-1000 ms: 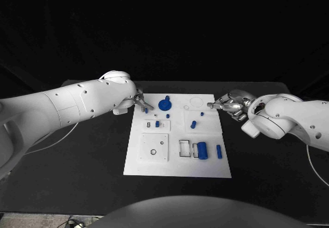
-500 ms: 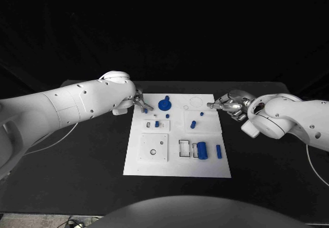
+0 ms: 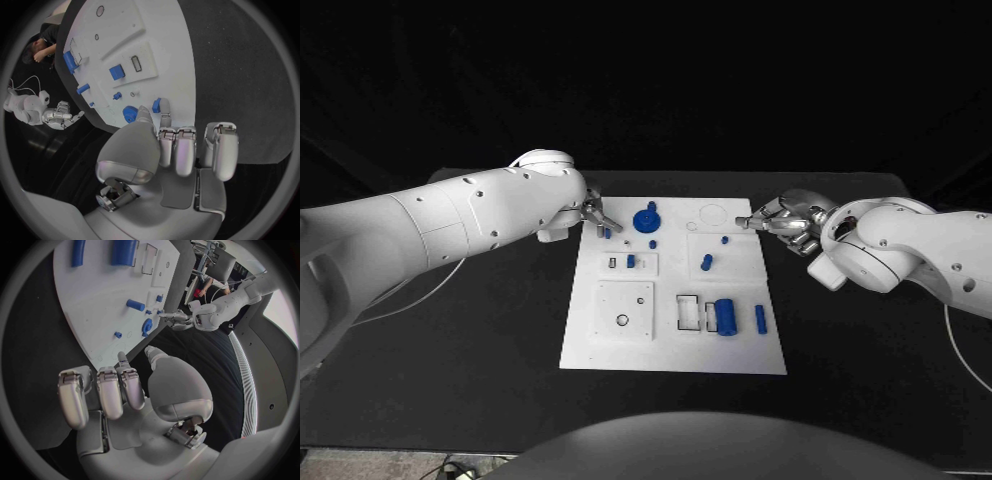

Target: Assemble the parts on the task board

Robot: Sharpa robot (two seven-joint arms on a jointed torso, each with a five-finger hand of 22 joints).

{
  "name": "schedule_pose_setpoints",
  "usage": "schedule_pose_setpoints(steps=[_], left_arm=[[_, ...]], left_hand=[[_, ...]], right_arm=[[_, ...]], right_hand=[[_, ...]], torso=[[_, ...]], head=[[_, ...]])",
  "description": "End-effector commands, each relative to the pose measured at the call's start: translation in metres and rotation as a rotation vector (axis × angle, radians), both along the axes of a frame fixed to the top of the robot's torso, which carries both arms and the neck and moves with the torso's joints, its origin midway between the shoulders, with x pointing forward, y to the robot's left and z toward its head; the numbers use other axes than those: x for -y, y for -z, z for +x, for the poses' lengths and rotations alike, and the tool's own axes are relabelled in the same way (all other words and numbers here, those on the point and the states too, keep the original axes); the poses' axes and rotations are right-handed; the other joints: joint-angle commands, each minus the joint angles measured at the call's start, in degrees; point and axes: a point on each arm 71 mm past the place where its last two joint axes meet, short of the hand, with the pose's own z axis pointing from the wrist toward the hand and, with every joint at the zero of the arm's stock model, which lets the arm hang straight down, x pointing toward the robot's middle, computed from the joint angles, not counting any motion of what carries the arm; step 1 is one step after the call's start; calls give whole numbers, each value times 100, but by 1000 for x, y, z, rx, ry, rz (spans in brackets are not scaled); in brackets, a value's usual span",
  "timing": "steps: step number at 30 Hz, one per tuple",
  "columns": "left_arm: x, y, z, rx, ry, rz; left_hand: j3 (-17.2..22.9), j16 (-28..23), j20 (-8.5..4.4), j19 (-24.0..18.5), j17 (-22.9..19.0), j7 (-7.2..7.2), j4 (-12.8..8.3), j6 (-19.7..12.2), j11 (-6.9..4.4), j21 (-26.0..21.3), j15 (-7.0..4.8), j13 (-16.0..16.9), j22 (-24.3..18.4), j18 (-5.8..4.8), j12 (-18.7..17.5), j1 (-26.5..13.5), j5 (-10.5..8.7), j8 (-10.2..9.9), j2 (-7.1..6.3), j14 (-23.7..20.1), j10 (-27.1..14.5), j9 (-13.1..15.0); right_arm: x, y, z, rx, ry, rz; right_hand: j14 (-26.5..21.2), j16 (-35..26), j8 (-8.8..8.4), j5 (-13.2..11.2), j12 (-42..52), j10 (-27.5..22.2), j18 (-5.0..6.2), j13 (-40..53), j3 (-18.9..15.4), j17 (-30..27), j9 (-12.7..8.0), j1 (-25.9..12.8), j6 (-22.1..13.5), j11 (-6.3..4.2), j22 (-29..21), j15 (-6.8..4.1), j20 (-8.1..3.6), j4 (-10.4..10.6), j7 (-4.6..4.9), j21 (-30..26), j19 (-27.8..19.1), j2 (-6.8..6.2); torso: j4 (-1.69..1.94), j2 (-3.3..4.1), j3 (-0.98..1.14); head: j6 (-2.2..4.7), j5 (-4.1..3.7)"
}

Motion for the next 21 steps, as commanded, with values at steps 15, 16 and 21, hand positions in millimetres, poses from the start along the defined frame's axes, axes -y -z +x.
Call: schedule_pose_setpoints(steps=[15, 16, 21], left_arm=[[1, -1, 1, 16, 5, -23], [1, -1, 1, 17, 4, -24], [0, -2, 2, 22, 2, -27]], left_hand=[[7, 15, 43, 613, 1506, -17, 12, 5, -112, 14, -64, 356, 1510, -42, -29, 87, 42, 80, 3, 598, 655, 80], [7, 15, 43, 613, 1506, -17, 12, 5, -112, 14, -64, 356, 1510, -42, -29, 87, 42, 80, 3, 598, 655, 80], [4, 15, 43, 613, 1506, -20, 9, -12, -116, 14, -69, 356, 1510, -42, -29, 108, 46, 101, -3, 598, 655, 108]], right_arm=[[-1, 1, -1, -9, -13, -7], [-1, 1, -1, -9, -13, -7], [-1, 1, 0, -9, -13, -7]], right_hand=[[598, 23, 18, 5, 16, 601, -38, 1505, -23, 1509, 5, 52, 14, 49, 1509, 24, 34, -5, 35, 26, 610, 1], [598, 23, 18, 5, 16, 601, -38, 1505, -23, 1509, 5, 52, 14, 49, 1509, 24, 34, -5, 35, 26, 610, 1], [598, 23, 18, 5, 16, 601, -38, 1505, -23, 1509, 5, 52, 14, 49, 1509, 24, 34, -5, 35, 26, 610, 1]], torso=[[1, -1, 2], [0, -1, 2], [-3, 0, 2]], head=[[-1, -7], [-1, -6], [-1, -8]])
